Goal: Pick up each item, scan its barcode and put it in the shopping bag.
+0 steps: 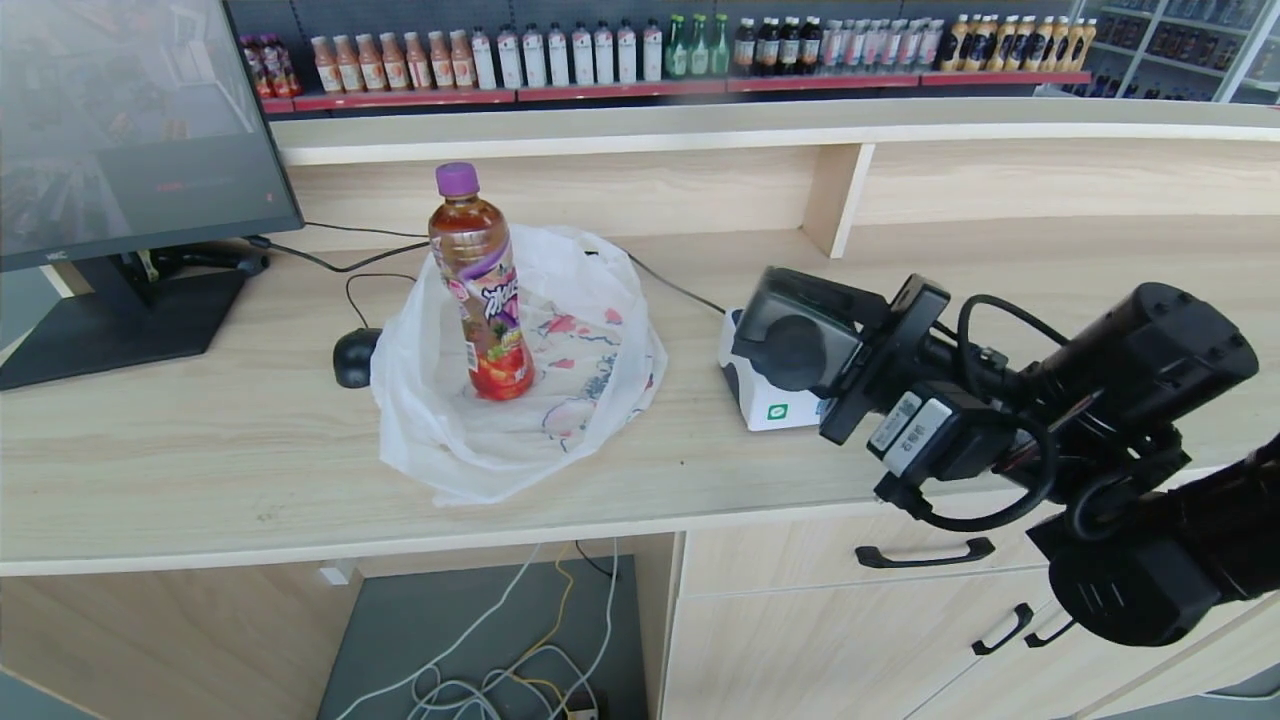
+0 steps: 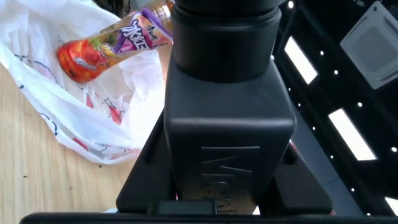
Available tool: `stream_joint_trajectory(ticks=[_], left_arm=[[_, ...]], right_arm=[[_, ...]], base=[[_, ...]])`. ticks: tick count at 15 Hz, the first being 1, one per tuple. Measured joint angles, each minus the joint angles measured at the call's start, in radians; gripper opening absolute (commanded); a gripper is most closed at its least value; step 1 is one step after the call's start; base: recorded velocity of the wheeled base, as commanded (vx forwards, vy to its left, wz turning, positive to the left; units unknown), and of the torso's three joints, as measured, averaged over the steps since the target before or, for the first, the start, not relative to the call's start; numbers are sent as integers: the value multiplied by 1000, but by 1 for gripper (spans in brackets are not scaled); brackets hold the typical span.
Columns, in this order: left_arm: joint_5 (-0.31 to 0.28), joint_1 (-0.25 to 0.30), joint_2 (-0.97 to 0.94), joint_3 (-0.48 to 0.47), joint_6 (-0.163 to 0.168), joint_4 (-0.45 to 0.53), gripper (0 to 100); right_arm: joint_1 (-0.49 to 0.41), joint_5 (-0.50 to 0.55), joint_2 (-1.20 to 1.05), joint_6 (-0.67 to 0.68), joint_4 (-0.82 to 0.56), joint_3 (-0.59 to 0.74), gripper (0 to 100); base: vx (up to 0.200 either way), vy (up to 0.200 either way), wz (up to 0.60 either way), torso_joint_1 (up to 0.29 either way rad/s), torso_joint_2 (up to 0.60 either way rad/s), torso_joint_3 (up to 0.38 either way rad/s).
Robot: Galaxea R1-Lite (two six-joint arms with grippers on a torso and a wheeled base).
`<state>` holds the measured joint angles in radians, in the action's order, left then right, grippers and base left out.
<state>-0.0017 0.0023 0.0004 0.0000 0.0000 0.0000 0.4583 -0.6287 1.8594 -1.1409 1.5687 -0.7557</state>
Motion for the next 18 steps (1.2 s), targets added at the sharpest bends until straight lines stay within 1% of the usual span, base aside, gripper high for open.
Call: stream_joint_trajectory(ticks=[2,4,6,8,10,11,12,13,14,15,18], left_arm=[[0,0,0,0,0,0,100],[0,0,0,0,0,0,100],[0,0,0,0,0,0,100],[0,1,0,0,0,0,100],[0,1,0,0,0,0,100],[0,0,0,0,0,0,100],[0,0,0,0,0,0,100],[0,0,0,0,0,0,100],[0,0,0,0,0,0,100],[0,0,0,0,0,0,100],[0,0,0,0,0,0,100]], right_arm=[[21,50,-47,70,0,37,0],[77,148,-105,143,1,71,0],[147,285,-156,224,2,114,0],[207,421,-203,375,1,191,0],[229,504,-234,493,0,243,0],[233,546,-246,578,1,257,0],[235,601,-253,691,1,267,0],[236,675,-254,810,1,273,0],[231,749,-244,891,1,275,0],[225,766,-232,909,1,275,0],[202,775,-181,943,0,259,0]], base=[[0,0,0,0,0,0],[0,0,0,0,0,0],[0,0,0,0,0,0],[0,0,0,0,0,0],[0,0,0,0,0,0],[0,0,0,0,0,0],[0,0,0,0,0,0],[0,0,0,0,0,0],[0,0,0,0,0,0],[0,0,0,0,0,0],[0,0,0,0,0,0]])
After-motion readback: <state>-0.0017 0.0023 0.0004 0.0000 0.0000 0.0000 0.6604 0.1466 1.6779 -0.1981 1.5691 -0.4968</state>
